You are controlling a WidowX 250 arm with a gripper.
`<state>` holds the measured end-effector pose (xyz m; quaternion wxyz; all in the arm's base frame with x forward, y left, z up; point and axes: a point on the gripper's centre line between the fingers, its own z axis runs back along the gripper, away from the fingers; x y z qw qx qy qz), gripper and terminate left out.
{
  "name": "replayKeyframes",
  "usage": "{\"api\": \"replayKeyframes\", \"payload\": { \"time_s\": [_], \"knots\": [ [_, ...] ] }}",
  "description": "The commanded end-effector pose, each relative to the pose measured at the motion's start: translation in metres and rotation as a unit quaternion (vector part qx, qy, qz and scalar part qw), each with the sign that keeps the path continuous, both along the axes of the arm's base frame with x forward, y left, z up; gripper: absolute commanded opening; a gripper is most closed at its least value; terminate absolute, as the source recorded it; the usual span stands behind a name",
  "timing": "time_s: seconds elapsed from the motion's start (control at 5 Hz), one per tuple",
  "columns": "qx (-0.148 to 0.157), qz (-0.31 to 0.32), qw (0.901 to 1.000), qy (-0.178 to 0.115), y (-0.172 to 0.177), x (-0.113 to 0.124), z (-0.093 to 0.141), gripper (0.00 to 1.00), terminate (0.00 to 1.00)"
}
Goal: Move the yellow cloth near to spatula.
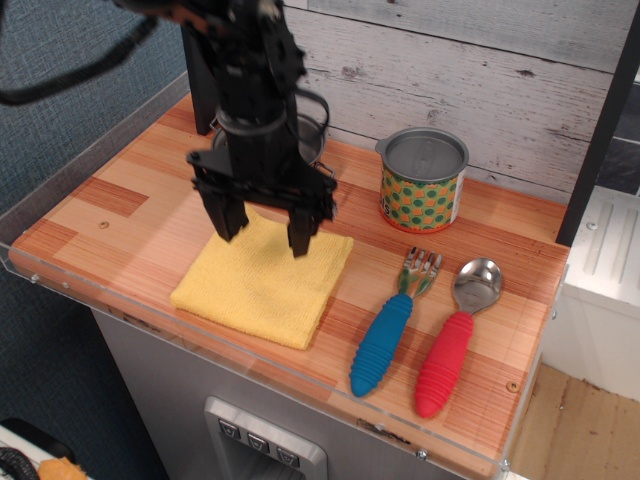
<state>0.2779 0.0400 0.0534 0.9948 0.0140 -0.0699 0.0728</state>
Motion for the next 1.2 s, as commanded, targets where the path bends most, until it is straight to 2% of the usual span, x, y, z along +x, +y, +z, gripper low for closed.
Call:
{"api": "replayKeyframes", "payload": {
  "time_s": [0.0,0.2,0.4,0.6,0.8,1.0],
  "knots": [
    [-0.018,-0.027,0.9981,-0.053,0.003,0.008,0.043,1.00,0.00],
    [0.011,-0.039,0.9983,-0.041,0.007,0.019,0.054,1.00,0.00],
    [0.013,0.004,0.9989,-0.045,0.022,0.035,0.061,1.00,0.00],
    [0.018,0.030,0.9964,-0.077,0.033,0.054,0.073,1.00,0.00],
    [0.027,0.040,0.9947,-0.091,0.039,0.067,0.074,1.00,0.00],
    [0.027,0.040,0.9947,-0.091,0.039,0.067,0.074,1.00,1.00]
  ]
}}
